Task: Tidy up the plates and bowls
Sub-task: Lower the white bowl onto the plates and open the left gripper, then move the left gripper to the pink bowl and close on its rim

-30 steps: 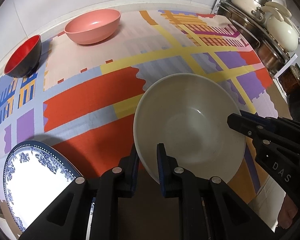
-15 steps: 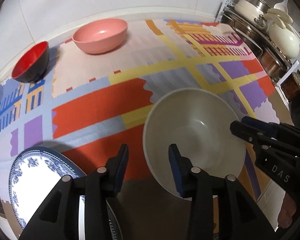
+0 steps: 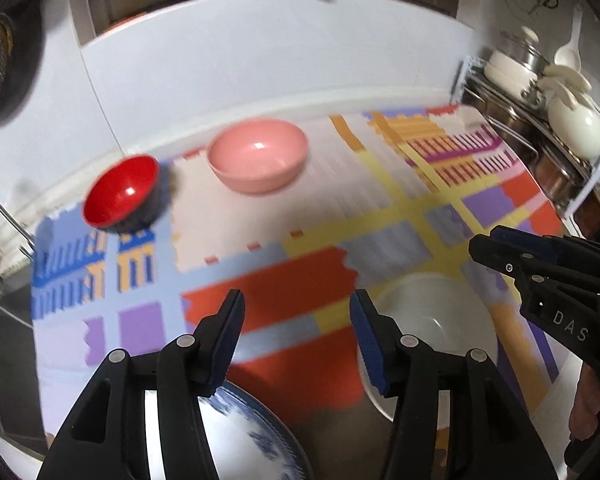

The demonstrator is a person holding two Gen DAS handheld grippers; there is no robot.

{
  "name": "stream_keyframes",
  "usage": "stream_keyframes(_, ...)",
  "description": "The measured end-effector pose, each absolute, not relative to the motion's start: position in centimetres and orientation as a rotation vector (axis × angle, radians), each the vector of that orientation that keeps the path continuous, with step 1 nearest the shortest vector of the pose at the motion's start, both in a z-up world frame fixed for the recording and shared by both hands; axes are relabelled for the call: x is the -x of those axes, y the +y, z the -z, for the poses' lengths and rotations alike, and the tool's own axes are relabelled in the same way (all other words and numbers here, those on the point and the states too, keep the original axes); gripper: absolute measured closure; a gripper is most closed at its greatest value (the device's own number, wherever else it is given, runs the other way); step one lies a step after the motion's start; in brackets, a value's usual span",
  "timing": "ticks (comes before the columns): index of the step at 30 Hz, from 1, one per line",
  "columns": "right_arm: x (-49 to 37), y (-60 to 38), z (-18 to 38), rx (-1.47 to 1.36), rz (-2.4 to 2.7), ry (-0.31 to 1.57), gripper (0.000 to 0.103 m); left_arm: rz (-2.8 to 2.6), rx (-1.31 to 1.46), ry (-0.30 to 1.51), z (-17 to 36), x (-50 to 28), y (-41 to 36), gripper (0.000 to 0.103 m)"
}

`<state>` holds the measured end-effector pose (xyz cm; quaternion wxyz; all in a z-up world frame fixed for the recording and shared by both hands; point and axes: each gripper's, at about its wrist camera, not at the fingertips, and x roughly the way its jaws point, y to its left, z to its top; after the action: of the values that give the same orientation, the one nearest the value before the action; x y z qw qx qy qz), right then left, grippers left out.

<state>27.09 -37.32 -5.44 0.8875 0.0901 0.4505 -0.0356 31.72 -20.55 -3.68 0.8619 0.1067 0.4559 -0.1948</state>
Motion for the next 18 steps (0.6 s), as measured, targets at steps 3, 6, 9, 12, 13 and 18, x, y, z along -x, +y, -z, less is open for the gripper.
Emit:
stream_keyframes(3, -28.3, -36.9, 4.6, -0.176, 0.056, 0.907, 0.077, 0.392, -0.227, 0.933, 2.8, -33.1, -19.9, 0.049)
stream_keyframes(6, -29.9, -36.4, 3.7, -0.167, 0.034, 0.884, 0.077, 0.384, -0.228, 0.917, 2.3, -34.5, -19.5, 0.049)
stream_keyframes(9, -31.4, -35.9, 3.1, -0.155, 0.012, 0.864, 0.077, 0.364, -0.232, 0.900, 1.9, -36.0, -19.2, 0.049)
stream_keyframes(12, -33.0, -35.6, 2.7, -0.148, -0.005, 0.851, 0.077, 0.350, -0.233, 0.891, 1.7, -37.8, -18.8, 0.049)
stream_keyframes(13, -33.6, -35.5, 2.7, -0.146, -0.012, 0.847, 0.077, 0.349, -0.233, 0.889, 1.7, -38.3, -18.6, 0.049)
stream_keyframes(18, -36.6, -34.9, 2.9, -0.128, -0.033, 0.860, 0.077, 0.326, -0.239, 0.889, 2.0, -41.3, -18.2, 0.049)
